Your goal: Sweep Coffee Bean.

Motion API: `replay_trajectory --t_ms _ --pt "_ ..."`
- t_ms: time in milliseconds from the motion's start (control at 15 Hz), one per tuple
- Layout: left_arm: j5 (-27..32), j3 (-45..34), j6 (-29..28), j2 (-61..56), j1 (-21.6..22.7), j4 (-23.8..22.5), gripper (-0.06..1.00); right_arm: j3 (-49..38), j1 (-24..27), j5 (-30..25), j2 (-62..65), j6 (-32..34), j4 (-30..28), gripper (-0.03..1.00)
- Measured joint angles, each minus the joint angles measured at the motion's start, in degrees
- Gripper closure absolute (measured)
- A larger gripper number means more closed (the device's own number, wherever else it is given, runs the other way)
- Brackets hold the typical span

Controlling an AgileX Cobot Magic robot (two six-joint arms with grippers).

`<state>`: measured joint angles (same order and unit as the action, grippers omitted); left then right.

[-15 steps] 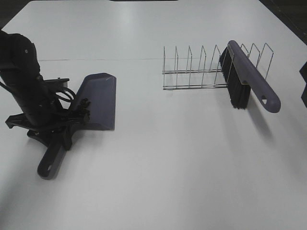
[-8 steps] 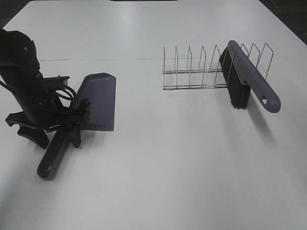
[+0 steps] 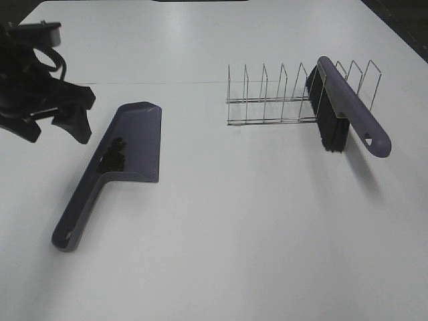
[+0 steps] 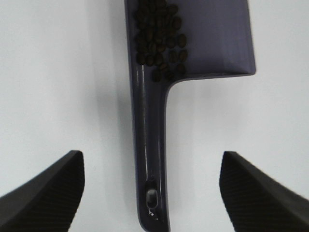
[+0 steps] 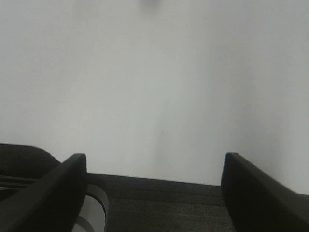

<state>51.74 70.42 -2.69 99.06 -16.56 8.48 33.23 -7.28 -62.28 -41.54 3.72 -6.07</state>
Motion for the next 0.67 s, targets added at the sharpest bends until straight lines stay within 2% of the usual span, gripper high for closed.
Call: replay_trajectory --t_ms 267,467,667 --pt "9.1 -0.1 0.1 -12.4 0.0 -1.3 0.24 -4.8 0.0 -2.2 13.3 0.0 0.3 0.29" --pt "11.7 -1.3 0.1 -19.1 0.0 -1.5 0.24 -5.8 0.0 -3.0 19.8 -0.2 1.7 0.29" --pt "11.9 -8.4 0.1 -30.0 0.0 -1.5 0.24 -6.3 0.0 -2.6 28.0 -3.3 3.4 0.29"
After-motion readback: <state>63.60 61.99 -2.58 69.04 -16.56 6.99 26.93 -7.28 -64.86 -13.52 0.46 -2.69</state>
